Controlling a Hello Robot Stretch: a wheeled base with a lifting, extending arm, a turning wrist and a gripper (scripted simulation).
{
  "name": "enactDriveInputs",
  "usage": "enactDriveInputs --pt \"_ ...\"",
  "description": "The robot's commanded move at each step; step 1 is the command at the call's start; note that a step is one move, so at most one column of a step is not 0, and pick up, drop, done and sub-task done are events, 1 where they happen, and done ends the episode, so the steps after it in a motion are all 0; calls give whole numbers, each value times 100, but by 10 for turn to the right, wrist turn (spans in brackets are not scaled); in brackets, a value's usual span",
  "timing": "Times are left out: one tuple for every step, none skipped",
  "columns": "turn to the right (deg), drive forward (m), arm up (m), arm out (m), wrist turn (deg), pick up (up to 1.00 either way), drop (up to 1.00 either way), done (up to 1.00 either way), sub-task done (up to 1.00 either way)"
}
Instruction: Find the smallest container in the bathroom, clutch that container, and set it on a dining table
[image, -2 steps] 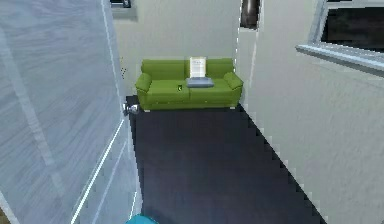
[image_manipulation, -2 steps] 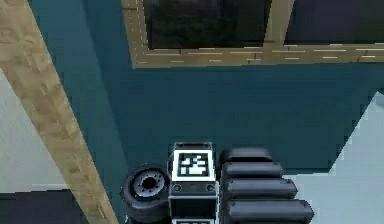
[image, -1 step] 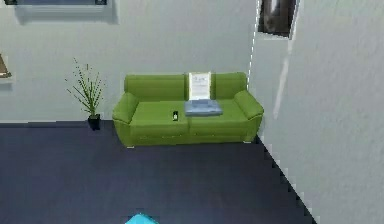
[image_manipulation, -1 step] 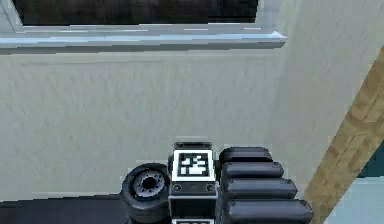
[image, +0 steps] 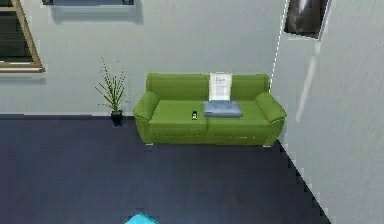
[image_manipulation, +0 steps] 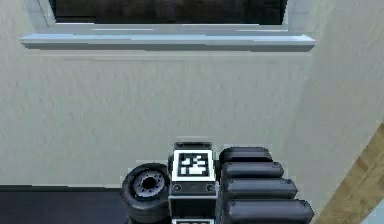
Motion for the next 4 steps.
enactDriveInputs --pt "0 5 0 0 0 0 0 0 0" --pt "0 70 0 0 0 0 0 0 0" --pt "-450 0 0 0 0 0 0 0 0" --pt "-330 0 0 0 0 0 0 0 0"
